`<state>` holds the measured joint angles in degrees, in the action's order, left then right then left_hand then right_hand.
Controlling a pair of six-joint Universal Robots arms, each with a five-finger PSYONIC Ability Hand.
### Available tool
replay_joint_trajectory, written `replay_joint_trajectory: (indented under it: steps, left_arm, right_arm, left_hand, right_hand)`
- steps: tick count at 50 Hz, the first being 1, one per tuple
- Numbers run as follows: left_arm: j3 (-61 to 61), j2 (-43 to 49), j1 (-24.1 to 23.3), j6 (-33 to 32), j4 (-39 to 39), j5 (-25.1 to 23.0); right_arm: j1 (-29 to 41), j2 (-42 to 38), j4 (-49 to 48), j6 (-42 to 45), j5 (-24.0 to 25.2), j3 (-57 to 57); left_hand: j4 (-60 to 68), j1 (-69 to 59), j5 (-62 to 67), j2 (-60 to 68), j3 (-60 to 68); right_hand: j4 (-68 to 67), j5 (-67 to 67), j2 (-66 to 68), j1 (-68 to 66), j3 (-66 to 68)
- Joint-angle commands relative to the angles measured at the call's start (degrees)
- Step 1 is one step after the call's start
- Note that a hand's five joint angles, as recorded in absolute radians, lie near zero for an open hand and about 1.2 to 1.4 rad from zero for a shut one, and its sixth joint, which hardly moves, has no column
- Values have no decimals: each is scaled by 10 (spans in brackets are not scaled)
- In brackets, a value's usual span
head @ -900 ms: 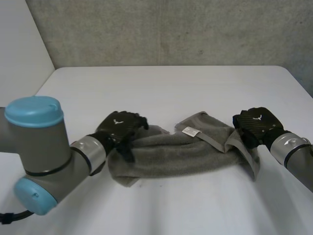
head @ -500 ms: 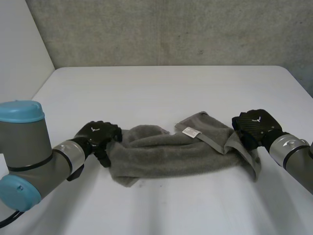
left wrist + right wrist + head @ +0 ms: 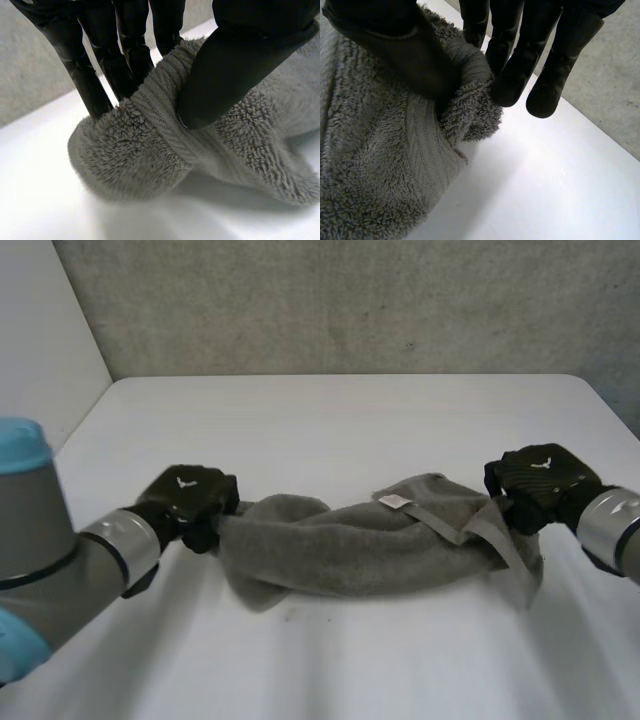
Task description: Fold the towel.
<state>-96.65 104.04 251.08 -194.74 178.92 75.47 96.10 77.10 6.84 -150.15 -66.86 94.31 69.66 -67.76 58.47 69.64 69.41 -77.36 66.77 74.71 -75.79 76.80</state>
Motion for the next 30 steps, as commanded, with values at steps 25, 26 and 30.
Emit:
replay_joint_trajectory:
  steps: [25, 26, 30]
  left_arm:
    - [122, 24, 16, -42, -173, -1]
    - [143, 62, 16, -42, -173, -1]
    - [202, 141, 15, -40, -173, 1]
  right_arm:
    - [-12, -4, 186, 5, -9, -156]
    - [-12, -32, 164, -9, -14, -160]
    - [7, -129, 117, -44, -34, -205]
  left_hand:
    - [103, -122, 115, 104, 106]
    - [103, -122, 115, 104, 106]
    - [103, -122, 115, 104, 106]
  right_hand:
    - [-26, 32, 53, -42, 32]
    - [-26, 32, 53, -42, 32]
    - [-26, 32, 53, -42, 32]
